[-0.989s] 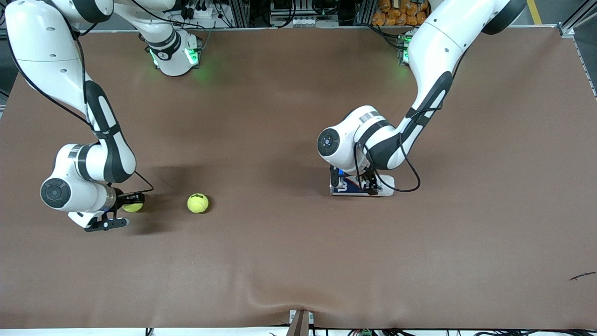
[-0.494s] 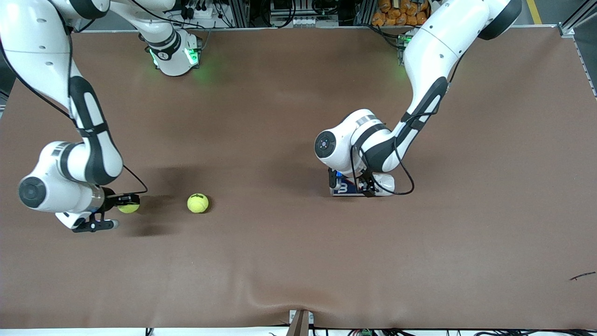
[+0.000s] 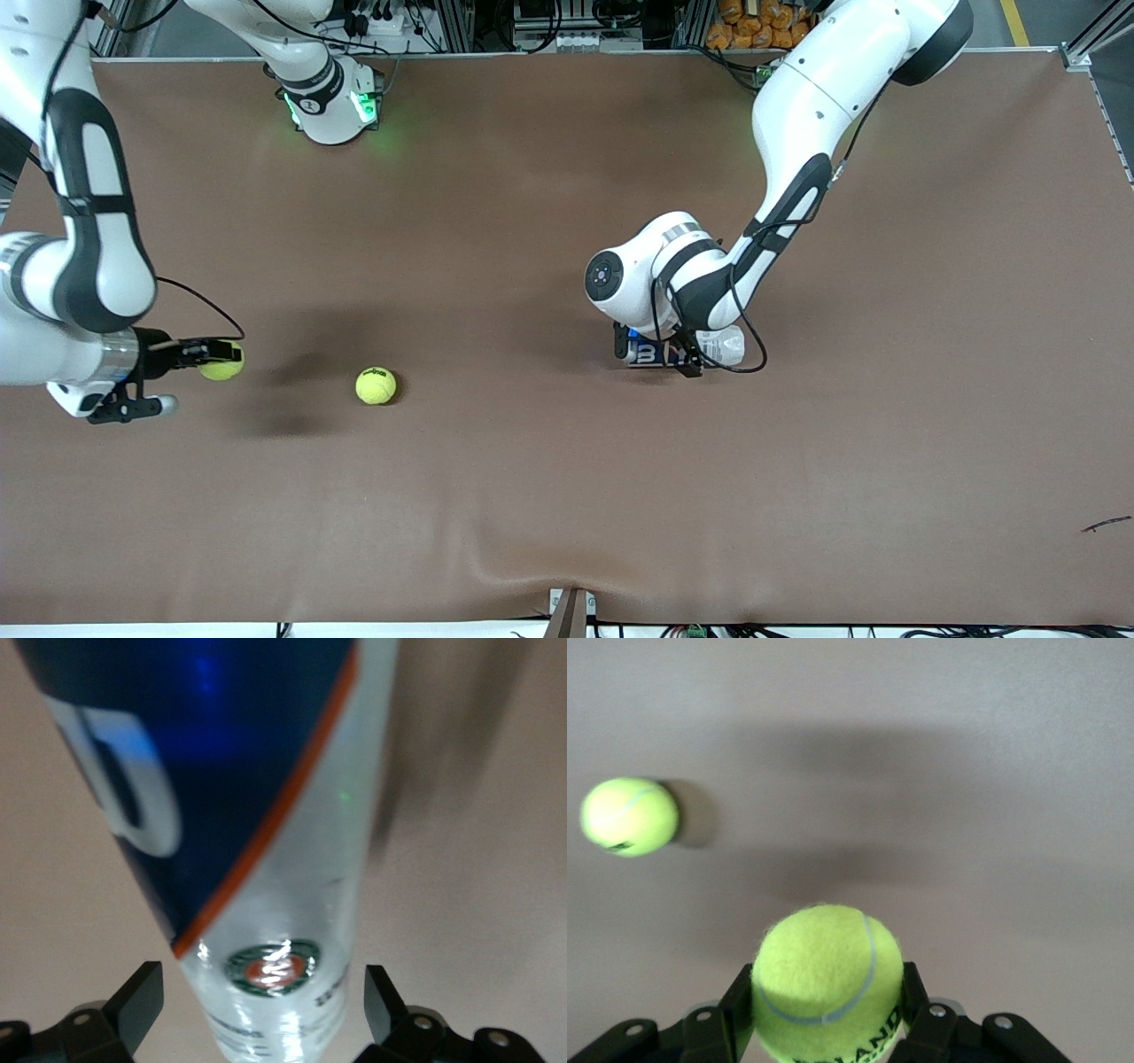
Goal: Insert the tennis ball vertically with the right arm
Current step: 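Lift the ball with the right gripper while the left gripper holds the can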
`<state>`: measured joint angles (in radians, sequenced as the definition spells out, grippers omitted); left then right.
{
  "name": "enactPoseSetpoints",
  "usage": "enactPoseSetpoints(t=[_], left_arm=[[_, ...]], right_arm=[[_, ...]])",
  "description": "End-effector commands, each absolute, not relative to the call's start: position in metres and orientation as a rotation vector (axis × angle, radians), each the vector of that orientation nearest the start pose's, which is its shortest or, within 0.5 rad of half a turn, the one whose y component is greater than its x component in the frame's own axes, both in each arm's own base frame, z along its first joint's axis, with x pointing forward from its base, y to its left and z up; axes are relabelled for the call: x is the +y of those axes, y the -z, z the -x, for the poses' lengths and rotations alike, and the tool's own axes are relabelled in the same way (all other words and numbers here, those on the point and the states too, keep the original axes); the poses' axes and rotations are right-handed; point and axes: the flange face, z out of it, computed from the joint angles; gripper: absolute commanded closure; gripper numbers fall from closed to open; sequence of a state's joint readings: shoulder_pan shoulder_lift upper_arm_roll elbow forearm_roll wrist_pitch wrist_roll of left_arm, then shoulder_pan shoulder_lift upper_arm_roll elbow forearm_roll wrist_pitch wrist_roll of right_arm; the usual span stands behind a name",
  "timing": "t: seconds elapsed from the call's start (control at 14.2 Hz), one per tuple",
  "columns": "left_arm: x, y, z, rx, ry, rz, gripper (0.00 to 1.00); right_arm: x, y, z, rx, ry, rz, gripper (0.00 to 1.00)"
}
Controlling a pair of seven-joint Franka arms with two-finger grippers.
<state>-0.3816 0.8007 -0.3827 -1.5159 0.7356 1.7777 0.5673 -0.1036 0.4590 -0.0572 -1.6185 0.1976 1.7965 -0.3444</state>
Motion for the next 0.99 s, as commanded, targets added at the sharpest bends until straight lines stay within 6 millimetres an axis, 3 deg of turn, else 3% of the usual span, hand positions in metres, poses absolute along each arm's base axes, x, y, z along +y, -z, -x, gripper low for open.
enactPoseSetpoints(t=[0.0,0.42,0.56,0.92], left_arm=[[-0.390,-0.182,-0.545,1.905,-0.547,1.825,0.00],[-0.389,-0.181,-0.545,1.904,-0.552,1.824,0.00],[-0.386,-0.176,-0.546,1.902,-0.564,1.832,0.00],[-0.384,-0.169,-0.545,1.865,-0.567,1.875,0.00]], right_arm=[[-0.079,-0.385,-0.639,-0.163,-0.331,2.841,0.94],[-0.053,-0.452,-0.618,0.005,-0.367,2.835,0.95],[-0.043,-0.457,-0.612,0.153,-0.431,2.742,0.98],[-0.033,-0.464,-0.609,0.206,-0.450,2.713,0.98]])
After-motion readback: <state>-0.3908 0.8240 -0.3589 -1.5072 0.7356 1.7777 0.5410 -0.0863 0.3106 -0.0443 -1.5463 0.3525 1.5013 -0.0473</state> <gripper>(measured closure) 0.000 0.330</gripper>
